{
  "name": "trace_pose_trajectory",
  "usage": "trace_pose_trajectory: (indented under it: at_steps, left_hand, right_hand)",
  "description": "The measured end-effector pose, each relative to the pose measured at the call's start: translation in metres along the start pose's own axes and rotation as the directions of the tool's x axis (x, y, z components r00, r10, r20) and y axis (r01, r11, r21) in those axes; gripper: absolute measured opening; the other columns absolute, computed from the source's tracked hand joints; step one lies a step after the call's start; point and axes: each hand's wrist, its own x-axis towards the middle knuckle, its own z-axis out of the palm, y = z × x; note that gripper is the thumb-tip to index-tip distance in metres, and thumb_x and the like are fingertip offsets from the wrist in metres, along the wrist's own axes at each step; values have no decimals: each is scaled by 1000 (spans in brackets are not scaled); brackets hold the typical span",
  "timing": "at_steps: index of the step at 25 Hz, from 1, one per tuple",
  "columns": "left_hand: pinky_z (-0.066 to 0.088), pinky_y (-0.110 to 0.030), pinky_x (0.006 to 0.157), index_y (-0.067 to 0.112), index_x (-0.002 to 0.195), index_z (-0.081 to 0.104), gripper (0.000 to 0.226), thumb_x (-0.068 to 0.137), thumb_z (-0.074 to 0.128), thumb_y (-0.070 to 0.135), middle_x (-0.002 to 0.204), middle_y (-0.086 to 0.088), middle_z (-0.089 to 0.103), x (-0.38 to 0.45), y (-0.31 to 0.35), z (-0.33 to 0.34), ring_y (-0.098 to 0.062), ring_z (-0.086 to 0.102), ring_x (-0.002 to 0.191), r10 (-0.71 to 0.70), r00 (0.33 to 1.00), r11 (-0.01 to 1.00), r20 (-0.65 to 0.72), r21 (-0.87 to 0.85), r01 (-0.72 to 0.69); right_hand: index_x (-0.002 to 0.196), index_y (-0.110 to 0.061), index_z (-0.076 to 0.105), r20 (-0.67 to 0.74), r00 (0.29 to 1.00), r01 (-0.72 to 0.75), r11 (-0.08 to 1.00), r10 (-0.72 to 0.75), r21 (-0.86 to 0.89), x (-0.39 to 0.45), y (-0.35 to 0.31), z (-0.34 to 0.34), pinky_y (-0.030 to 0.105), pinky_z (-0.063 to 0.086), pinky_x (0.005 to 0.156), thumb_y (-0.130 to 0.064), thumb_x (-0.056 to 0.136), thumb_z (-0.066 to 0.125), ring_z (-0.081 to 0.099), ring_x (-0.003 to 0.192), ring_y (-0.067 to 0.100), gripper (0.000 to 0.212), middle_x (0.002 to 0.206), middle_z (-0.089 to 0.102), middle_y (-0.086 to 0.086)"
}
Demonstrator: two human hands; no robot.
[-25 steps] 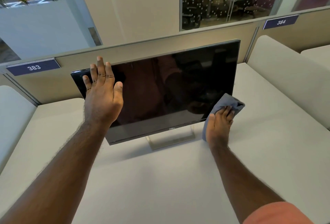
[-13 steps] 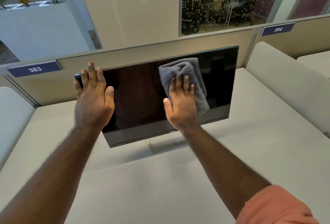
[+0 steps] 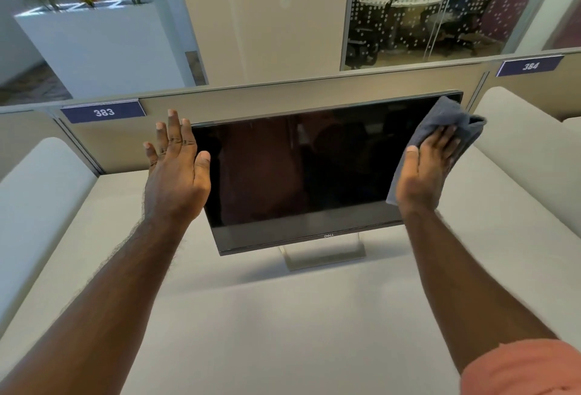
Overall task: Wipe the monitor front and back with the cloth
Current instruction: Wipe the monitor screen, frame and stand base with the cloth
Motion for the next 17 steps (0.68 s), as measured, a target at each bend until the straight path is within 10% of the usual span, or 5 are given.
trace_pose_trajectory:
  at_steps: [8,17]
  left_hand:
    - [-11,-39,119,20,156,-1,62,100,20,37,163,5,-15,-2,-3,-1,-12,-18,147,-13,1000,991,4,-133,13]
    - [-8,-31,119,22,155,2,61,99,18,39,163,9,-6,-7,-26,-3,-7,-11,148,-12,998,949,66,-312,32]
  right_hand:
    - [155,-4,8,117,960,265,960,-254,-94,-20,-73,21,53,1,121,-32,97,36,-2,150,37,70,163,4,18]
    - [156,-12,17,374,682,699,710,-628,-83,-137,-156,103,54,2,121,-36,90,43,-4,152,29,75,164,9,7]
